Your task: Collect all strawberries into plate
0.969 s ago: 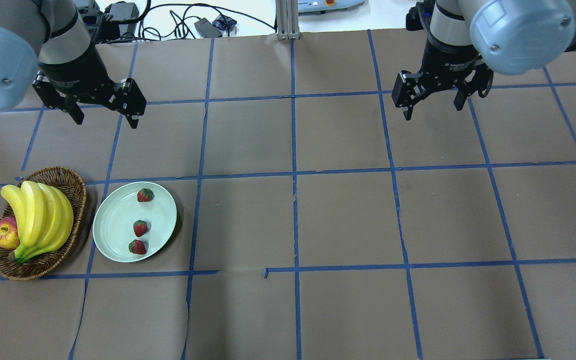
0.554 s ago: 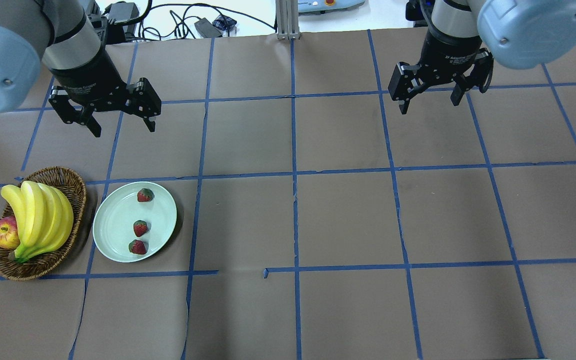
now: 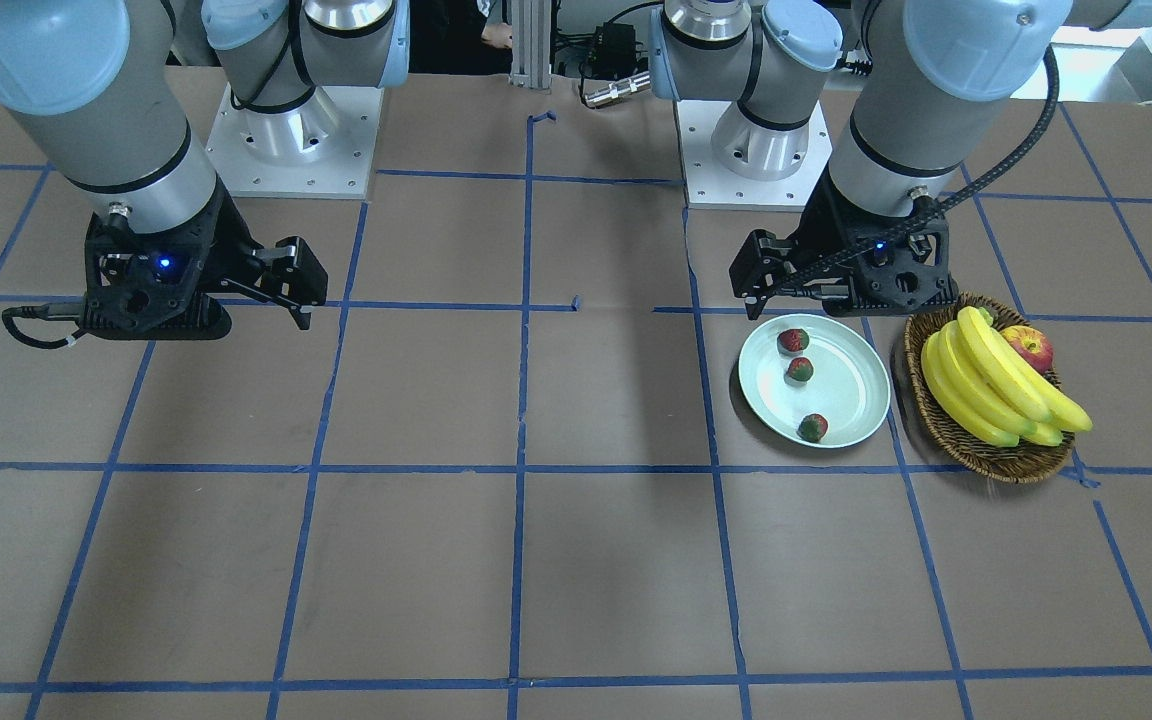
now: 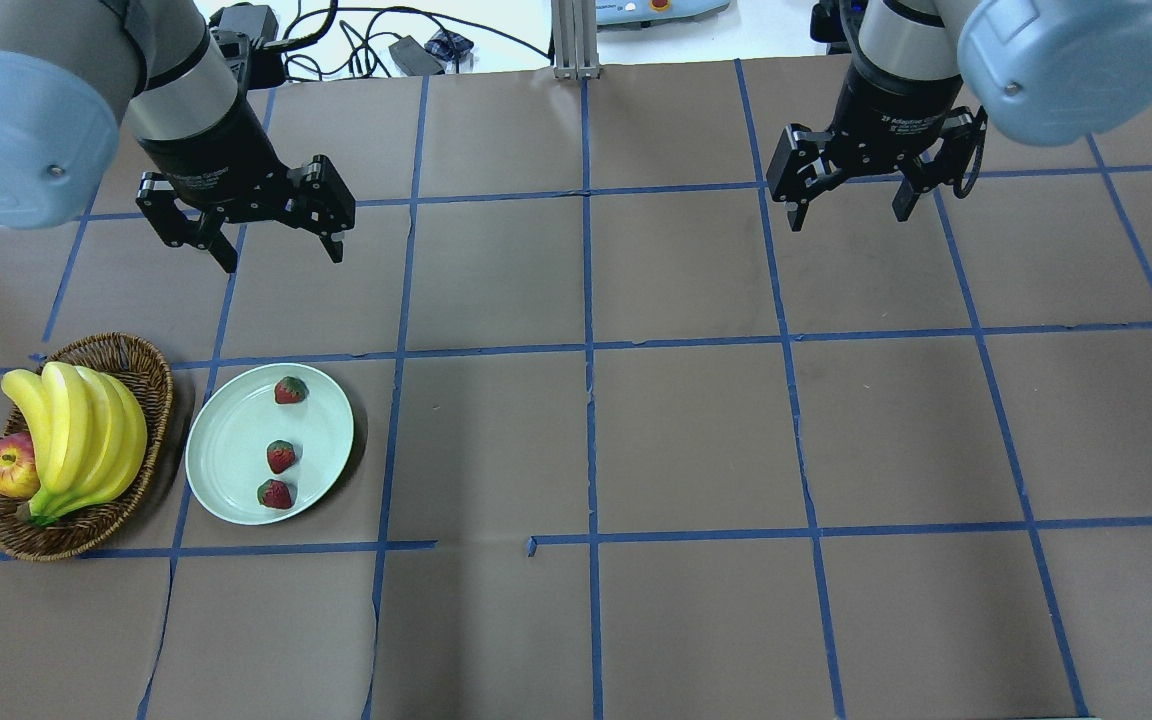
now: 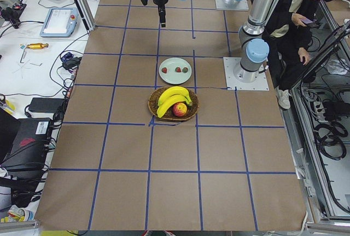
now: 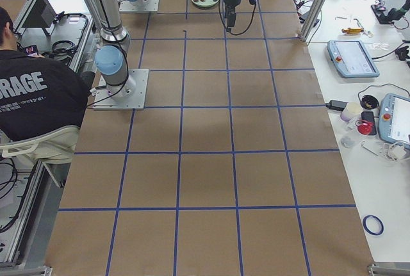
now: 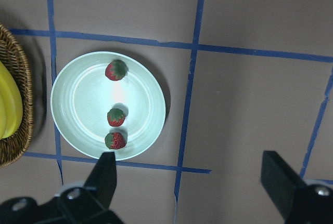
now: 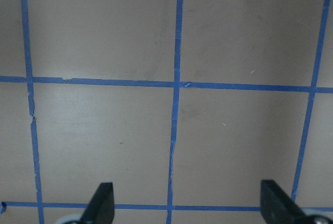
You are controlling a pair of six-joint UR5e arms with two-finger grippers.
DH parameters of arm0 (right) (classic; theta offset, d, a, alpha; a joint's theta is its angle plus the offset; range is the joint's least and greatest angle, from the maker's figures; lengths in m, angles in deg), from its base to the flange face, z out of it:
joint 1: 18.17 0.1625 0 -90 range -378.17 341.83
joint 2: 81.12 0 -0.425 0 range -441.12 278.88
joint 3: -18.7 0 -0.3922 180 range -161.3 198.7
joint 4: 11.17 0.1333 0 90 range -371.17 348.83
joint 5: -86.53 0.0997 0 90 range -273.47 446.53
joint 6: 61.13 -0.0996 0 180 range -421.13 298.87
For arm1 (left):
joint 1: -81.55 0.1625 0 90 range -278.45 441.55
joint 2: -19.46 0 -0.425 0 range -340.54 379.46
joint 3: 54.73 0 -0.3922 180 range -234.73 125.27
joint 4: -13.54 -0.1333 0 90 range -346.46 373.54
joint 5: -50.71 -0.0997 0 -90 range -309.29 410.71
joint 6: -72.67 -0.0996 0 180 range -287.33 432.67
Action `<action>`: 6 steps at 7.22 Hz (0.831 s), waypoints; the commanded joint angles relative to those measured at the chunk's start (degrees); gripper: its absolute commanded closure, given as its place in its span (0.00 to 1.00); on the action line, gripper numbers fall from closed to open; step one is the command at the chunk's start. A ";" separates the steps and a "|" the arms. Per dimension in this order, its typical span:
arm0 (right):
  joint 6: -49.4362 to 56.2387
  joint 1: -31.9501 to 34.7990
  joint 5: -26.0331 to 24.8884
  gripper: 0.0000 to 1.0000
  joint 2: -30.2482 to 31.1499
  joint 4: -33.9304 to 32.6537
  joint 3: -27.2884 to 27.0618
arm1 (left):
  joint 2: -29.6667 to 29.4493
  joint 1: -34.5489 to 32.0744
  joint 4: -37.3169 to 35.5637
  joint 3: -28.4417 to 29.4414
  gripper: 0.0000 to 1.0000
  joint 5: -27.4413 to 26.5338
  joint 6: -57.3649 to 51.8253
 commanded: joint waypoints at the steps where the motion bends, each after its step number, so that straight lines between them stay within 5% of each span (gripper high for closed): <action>1: -1.21 0.07 -0.05 0.00 1.53 3.25 0.82 | 0.46 -0.10 -0.20 0.25 0.00 -0.01 -0.39; 6: -1.21 0.07 0.38 0.00 2.15 3.37 0.48 | 1.08 -0.10 -0.20 -0.36 0.00 -0.18 -0.39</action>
